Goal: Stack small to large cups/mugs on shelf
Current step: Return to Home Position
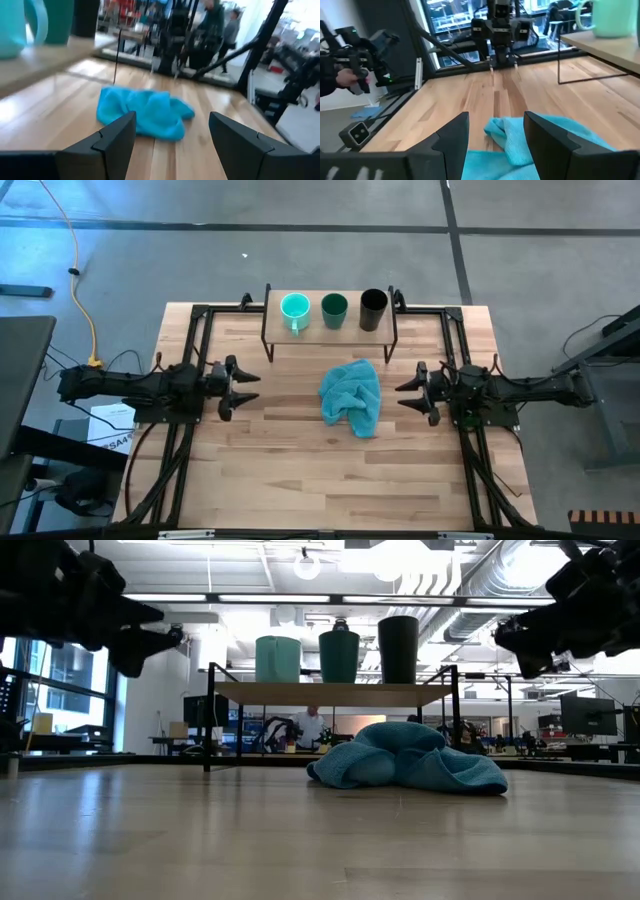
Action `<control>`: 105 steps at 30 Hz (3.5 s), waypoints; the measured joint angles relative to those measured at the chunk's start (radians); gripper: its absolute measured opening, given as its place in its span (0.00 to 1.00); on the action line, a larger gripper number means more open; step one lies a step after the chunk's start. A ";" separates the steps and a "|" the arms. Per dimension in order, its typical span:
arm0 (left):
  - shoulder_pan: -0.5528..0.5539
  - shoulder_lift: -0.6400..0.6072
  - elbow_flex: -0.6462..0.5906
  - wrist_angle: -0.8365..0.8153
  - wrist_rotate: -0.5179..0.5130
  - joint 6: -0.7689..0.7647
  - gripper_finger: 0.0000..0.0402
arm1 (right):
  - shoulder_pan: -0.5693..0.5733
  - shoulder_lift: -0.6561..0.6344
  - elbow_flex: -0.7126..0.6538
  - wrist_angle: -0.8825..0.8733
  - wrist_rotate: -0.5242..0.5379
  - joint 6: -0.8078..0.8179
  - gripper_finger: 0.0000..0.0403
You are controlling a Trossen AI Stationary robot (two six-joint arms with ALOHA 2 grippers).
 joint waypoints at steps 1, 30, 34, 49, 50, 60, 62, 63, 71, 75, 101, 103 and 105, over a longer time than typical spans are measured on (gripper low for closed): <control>0.000 -0.004 0.000 0.021 0.002 0.002 0.59 | 0.000 0.000 0.000 0.004 -0.004 -0.001 0.45; 0.000 -0.278 -0.001 0.040 -0.037 0.037 0.59 | 0.000 -0.209 0.000 0.098 -0.113 -0.089 0.45; 0.000 -0.278 -0.001 0.029 -0.037 0.029 0.59 | 0.000 -0.228 0.000 0.060 -0.113 -0.082 0.45; 0.000 -0.277 -0.001 -0.044 -0.011 0.029 0.59 | 0.000 -0.229 0.000 -0.118 -0.130 0.109 0.45; 0.000 -0.277 -0.001 -0.044 -0.012 0.029 0.59 | 0.000 -0.229 0.001 -0.125 -0.118 0.106 0.45; 0.000 -0.277 -0.001 -0.043 -0.013 0.029 0.59 | 0.000 -0.228 0.002 -0.148 0.011 -0.025 0.45; 0.000 -0.277 -0.001 -0.043 -0.013 0.029 0.59 | 0.000 -0.228 0.002 -0.148 0.011 -0.027 0.45; 0.000 -0.277 -0.001 -0.043 -0.013 0.029 0.59 | 0.000 -0.228 0.002 -0.148 0.011 -0.027 0.45; 0.000 -0.277 0.000 -0.050 -0.014 0.030 0.59 | 0.000 -0.228 0.002 -0.149 0.010 0.025 0.45; 0.000 -0.277 0.000 -0.049 -0.014 0.029 0.59 | 0.000 -0.228 0.002 -0.149 0.010 0.025 0.45; 0.000 -0.277 0.000 -0.049 -0.014 0.028 0.59 | 0.000 -0.228 0.002 -0.149 0.009 0.025 0.45; 0.000 -0.277 0.000 -0.050 -0.014 0.028 0.59 | 0.000 -0.228 0.002 -0.149 0.009 0.025 0.45; 0.000 -0.277 0.000 -0.062 -0.014 0.028 0.59 | 0.000 -0.228 0.002 -0.149 0.009 0.025 0.45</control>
